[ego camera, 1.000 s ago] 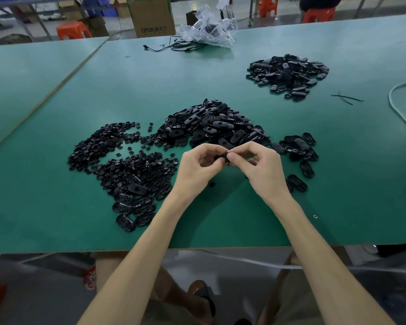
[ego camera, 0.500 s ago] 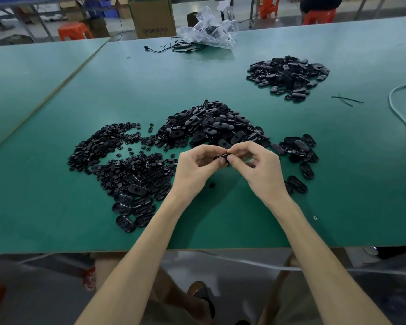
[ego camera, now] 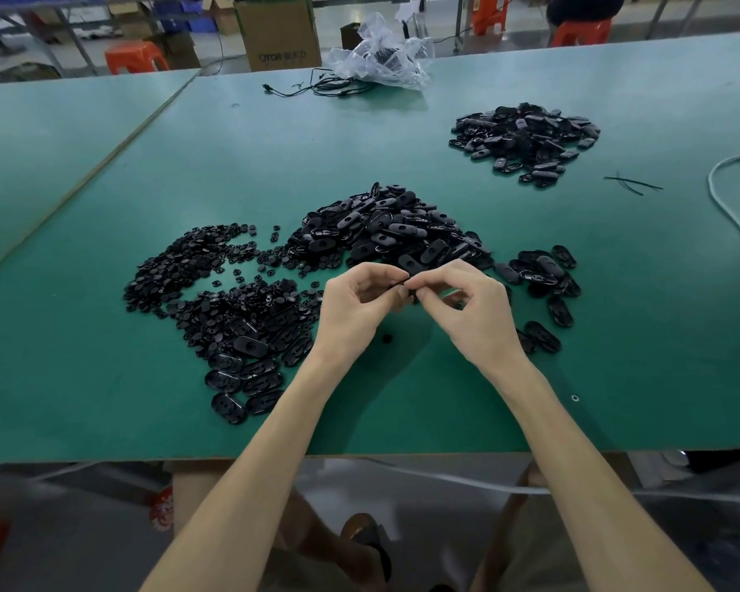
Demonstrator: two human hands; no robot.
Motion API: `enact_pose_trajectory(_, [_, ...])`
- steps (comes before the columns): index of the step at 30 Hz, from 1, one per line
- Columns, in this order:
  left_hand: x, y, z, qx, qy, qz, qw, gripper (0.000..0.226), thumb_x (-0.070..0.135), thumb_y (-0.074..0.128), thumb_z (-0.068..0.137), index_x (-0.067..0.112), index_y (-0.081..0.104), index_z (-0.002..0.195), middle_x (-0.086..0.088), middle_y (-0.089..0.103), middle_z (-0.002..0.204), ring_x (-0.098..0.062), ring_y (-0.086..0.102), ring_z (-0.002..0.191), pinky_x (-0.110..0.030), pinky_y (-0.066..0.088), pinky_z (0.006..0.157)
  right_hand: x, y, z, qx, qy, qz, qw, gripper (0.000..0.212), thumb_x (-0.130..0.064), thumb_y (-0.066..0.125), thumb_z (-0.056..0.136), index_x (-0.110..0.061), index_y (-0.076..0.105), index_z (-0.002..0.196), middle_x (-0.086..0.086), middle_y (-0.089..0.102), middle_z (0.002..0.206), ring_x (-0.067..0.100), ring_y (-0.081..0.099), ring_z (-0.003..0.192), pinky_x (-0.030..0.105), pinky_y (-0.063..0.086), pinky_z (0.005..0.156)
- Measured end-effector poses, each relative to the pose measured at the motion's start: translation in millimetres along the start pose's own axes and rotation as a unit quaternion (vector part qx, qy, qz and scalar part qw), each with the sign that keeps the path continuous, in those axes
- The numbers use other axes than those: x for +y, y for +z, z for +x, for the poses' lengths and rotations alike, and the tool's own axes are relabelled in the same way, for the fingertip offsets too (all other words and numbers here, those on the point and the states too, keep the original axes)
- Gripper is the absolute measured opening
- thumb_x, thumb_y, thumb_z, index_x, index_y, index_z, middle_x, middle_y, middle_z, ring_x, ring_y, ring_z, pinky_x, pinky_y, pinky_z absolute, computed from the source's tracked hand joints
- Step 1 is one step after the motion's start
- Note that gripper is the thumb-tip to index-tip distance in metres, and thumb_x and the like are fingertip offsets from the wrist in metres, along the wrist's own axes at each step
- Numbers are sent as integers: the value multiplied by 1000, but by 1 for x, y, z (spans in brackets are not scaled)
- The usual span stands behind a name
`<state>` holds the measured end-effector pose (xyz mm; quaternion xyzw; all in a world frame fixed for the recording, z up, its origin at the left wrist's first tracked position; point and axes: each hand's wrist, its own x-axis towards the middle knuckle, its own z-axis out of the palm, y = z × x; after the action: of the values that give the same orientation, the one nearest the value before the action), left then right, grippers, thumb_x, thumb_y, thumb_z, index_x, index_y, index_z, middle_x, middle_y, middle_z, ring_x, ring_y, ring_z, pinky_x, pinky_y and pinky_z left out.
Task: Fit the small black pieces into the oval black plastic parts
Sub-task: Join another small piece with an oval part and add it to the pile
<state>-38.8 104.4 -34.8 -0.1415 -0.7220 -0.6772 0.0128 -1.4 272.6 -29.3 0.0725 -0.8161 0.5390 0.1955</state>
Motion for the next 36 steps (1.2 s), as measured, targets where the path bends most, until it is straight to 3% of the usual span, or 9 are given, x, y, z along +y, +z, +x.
enact_pose_trajectory(6, [-1,2,2,-1,25,51,998,18,10,70,99,10,74,116,1,78,110,-15,74,106,-35,58,97,-1,0,2,79,9,-27,996,25,-2,64,97,-18,79,110,-6,70,108,9,69,95,24,55,81])
enact_pose_trajectory(10, [-2,0,2,21,14,72,997,17,6,64,101,12,76,112,4,78,107,-12,74,101,-36,58,97,5,-7,7,248,110,16,962,41,-3,58,99,-12,60,139,2,49,125,-2,62,99,12,51,80])
enact_pose_trajectory(12, [-2,1,2,23,11,83,996,20,0,62,100,10,75,110,2,78,105,-12,74,99,-38,58,97,8,-11,9,310,165,58,934,49,-2,54,99,-10,48,147,4,39,133,-4,60,104,15,53,81])
enact_pose_trajectory(17, [-2,0,1,32,8,97,995,23,-6,59,100,8,75,108,-1,78,103,-13,73,98,-41,59,96,11,-15,10,334,216,85,914,66,0,53,98,-9,29,160,7,29,147,-3,53,118,29,57,93])
enact_pose_trajectory(21, [-2,1,0,38,9,102,994,26,-7,57,100,9,76,108,0,78,102,-13,73,98,-37,58,96,10,-15,8,339,203,79,915,56,1,53,97,-11,41,150,6,32,145,-2,54,118,21,55,89])
enact_pose_trajectory(24, [-2,0,1,46,13,106,993,27,-8,58,99,10,76,107,1,77,101,-12,72,99,-33,58,96,11,-12,7,286,164,28,944,35,-2,59,97,-16,59,128,-1,44,127,-4,57,105,14,51,86])
enact_pose_trajectory(28, [-4,0,1,68,19,151,986,30,-9,58,97,13,75,109,4,75,108,-8,69,104,-25,54,96,16,-2,5,113,84,-137,980,25,-22,73,96,-18,72,121,-3,58,119,19,52,118,30,42,104])
enact_pose_trajectory(32, [-5,0,1,78,27,196,977,40,-15,53,93,15,74,107,0,72,109,-7,67,102,-14,49,90,15,5,3,-58,12,-304,951,60,-47,65,99,-31,48,154,-12,45,153,18,31,139,34,21,111])
enact_pose_trajectory(36, [-5,0,2,84,14,209,974,36,-12,54,94,14,74,108,1,72,109,0,66,100,-8,47,85,19,13,2,-129,-25,-406,904,61,-53,41,108,-31,29,164,-17,26,168,17,21,151,40,16,120])
